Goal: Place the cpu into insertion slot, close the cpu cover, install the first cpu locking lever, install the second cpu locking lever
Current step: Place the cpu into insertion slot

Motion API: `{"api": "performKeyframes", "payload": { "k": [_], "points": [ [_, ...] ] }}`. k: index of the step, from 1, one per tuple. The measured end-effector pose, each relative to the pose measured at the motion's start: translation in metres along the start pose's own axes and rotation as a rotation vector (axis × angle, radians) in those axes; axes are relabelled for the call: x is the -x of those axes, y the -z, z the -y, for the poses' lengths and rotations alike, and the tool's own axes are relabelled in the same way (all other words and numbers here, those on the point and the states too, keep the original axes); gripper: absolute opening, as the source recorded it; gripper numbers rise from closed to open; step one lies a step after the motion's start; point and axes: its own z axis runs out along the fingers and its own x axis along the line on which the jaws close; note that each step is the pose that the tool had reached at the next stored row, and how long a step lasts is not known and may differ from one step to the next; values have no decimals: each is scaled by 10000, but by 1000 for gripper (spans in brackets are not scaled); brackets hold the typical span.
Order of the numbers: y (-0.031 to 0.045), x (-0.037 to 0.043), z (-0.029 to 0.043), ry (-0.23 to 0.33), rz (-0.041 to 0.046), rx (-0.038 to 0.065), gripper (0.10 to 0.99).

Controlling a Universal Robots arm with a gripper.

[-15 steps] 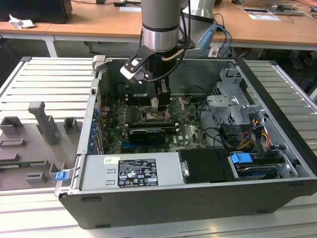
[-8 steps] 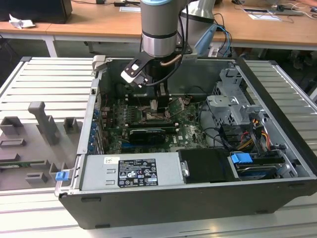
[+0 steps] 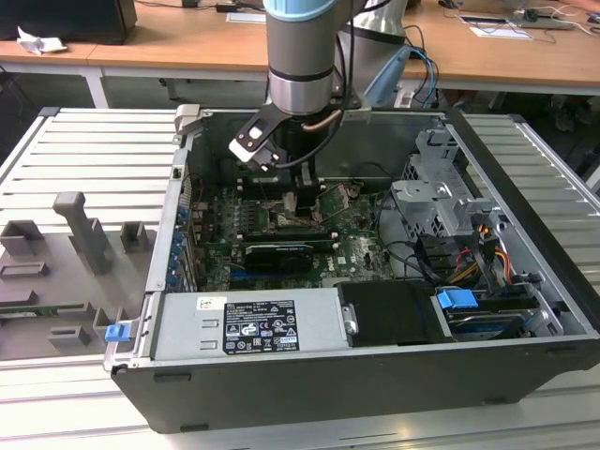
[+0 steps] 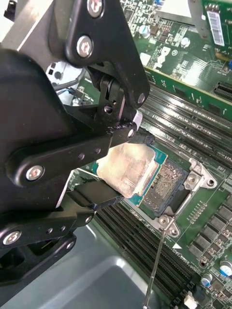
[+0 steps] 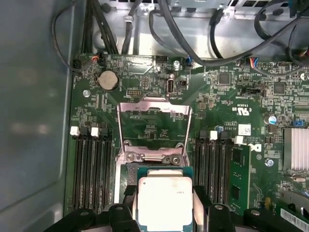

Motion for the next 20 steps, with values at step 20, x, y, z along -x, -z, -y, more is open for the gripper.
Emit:
{"api": "performKeyframes", "payload": {
  "k": [20],
  "points": [
    [-236, -65, 62, -153, -30, -259, 541]
  ]
}}
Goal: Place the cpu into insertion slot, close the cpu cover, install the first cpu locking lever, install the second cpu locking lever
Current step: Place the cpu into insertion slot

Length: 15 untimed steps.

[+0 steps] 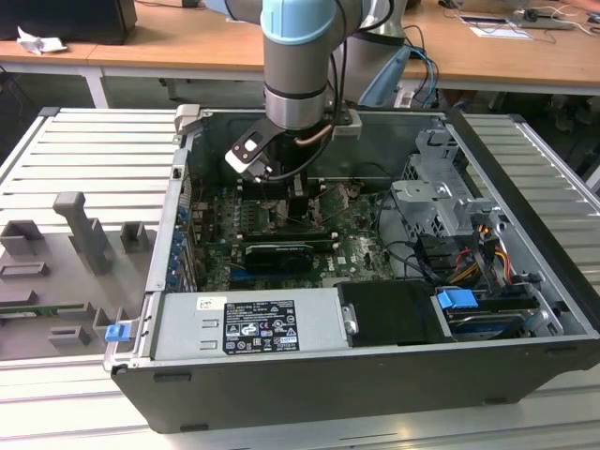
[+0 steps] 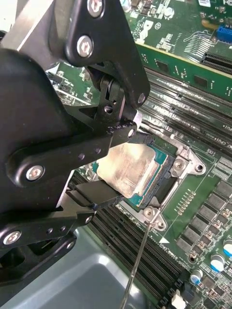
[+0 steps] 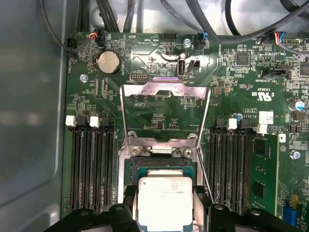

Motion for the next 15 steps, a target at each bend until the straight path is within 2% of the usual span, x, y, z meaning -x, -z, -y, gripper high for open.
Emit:
{"api": "performKeyframes", "payload": {
  "k": [4, 15],
  "points": [
    [-26, -5, 1, -378, 15, 5, 541],
    [-128, -36, -10, -378, 32, -54, 541]
  ]
}}
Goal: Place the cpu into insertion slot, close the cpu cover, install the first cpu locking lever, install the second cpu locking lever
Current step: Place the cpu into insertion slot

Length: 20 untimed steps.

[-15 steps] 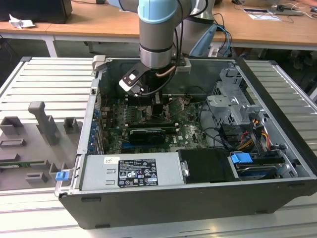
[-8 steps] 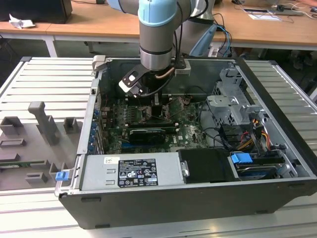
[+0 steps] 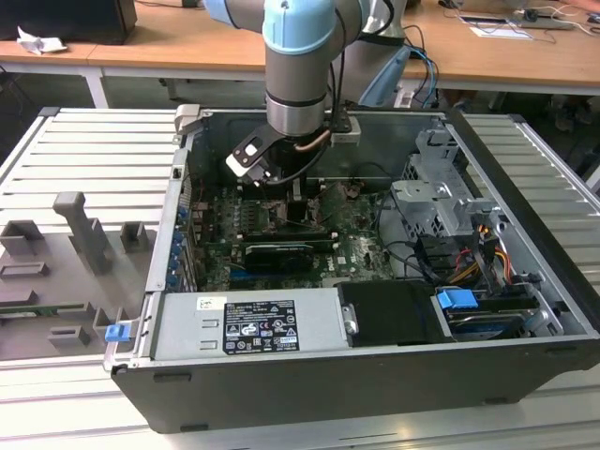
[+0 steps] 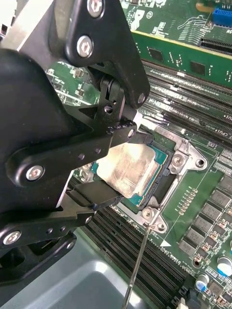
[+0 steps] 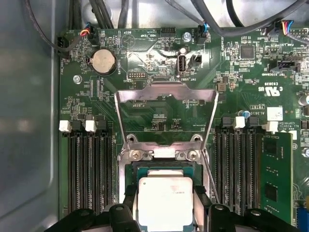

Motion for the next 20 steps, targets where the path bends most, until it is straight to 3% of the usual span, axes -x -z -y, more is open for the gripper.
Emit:
{"api": "performKeyframes", "payload": {
  "k": [3, 4, 5, 8, 13, 14, 15, 20],
  "points": [
    [-2, 0, 0, 0, 2, 1, 541],
    [-5, 0, 0, -1, 2, 1, 616],
    [-5, 0, 0, -2, 2, 1, 616],
    [79, -1, -4, -2, 1, -2, 604],
    [136, -3, -12, -4, 3, -37, 294],
    [148, -3, -13, -2, 1, -39, 169],
    [156, -3, -13, -2, 3, -40, 110],
    [181, -4, -14, -2, 2, -40, 106]
  ]
}}
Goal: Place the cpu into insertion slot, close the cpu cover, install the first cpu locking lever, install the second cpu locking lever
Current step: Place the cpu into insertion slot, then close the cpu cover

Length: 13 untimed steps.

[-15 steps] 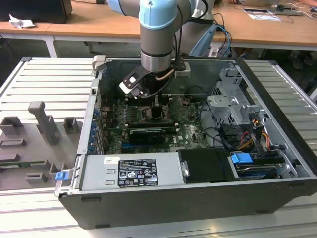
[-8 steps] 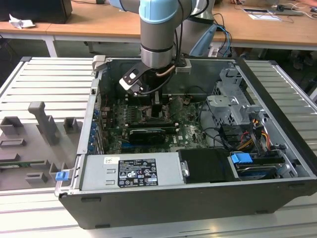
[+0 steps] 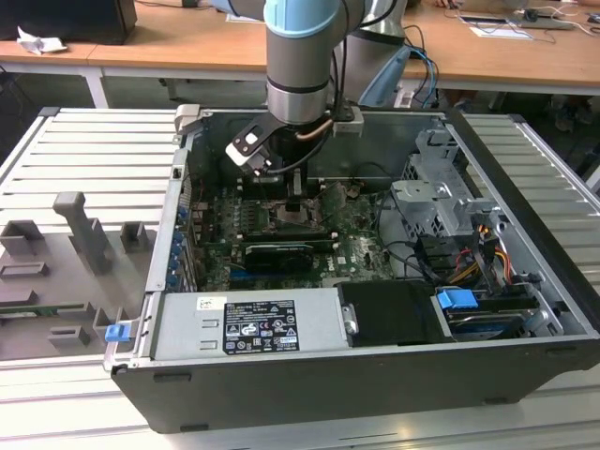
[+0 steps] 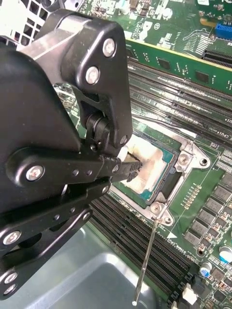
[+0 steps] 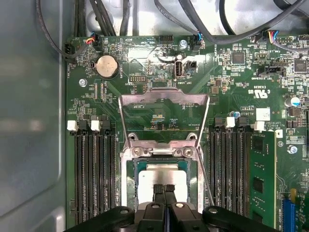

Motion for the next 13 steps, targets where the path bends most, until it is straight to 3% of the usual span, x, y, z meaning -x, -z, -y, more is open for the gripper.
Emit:
{"api": "performKeyframes", "payload": {
  "k": [7, 13],
  "points": [
    [32, 0, -1, -1, 1, 0, 106],
    [179, -4, -6, 1, 0, -1, 106]
  ]
}}
